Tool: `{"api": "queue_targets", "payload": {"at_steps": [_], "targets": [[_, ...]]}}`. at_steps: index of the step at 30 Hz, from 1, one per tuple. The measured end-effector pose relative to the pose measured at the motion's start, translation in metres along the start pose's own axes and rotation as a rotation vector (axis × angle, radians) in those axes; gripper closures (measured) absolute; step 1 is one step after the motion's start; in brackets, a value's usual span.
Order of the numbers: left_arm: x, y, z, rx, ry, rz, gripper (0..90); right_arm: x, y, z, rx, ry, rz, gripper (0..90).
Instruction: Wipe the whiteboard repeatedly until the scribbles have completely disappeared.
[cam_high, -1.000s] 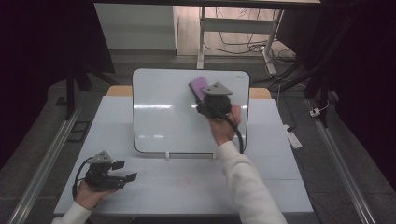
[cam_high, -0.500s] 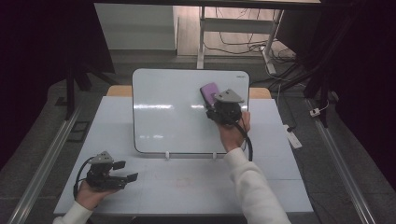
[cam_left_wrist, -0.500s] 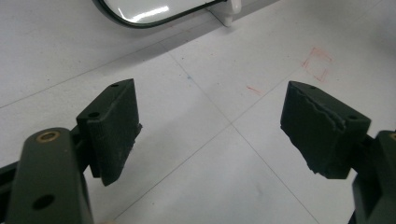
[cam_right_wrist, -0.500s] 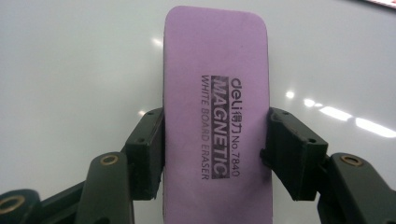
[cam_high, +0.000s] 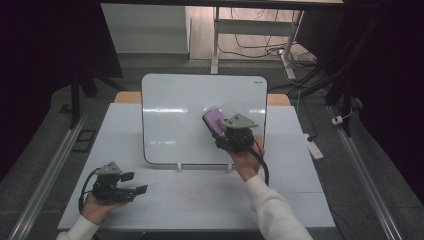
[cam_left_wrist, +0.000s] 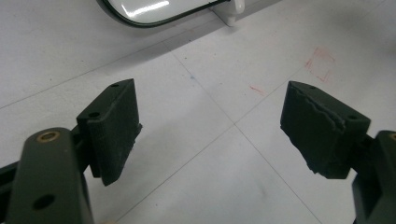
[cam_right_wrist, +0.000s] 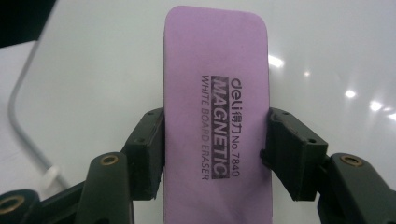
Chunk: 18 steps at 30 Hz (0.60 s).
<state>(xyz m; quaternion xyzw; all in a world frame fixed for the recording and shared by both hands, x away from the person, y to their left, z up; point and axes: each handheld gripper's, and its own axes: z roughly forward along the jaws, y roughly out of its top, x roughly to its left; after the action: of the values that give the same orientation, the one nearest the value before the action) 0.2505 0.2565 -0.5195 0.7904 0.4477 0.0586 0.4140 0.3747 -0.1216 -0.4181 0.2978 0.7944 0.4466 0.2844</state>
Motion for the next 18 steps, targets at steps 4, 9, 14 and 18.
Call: {"api": "queue_targets", "payload": {"at_steps": [4,9,14,18], "targets": [[0.0,0.002,0.001,-0.004,0.003,0.003,20.4,-0.004,-0.019,-0.019,0.002,0.038,0.035,40.8],[-0.001,0.004,0.003,-0.008,0.0,0.008,20.4,-0.006,-0.039,-0.039,0.005,0.077,0.042,40.7],[-0.001,0.007,0.004,-0.014,-0.004,0.01,20.4,-0.005,-0.053,-0.053,0.017,0.108,0.031,40.7],[0.0,0.008,0.003,-0.026,-0.014,0.016,20.6,-0.003,-0.062,-0.065,0.024,0.134,0.029,40.7]]}}
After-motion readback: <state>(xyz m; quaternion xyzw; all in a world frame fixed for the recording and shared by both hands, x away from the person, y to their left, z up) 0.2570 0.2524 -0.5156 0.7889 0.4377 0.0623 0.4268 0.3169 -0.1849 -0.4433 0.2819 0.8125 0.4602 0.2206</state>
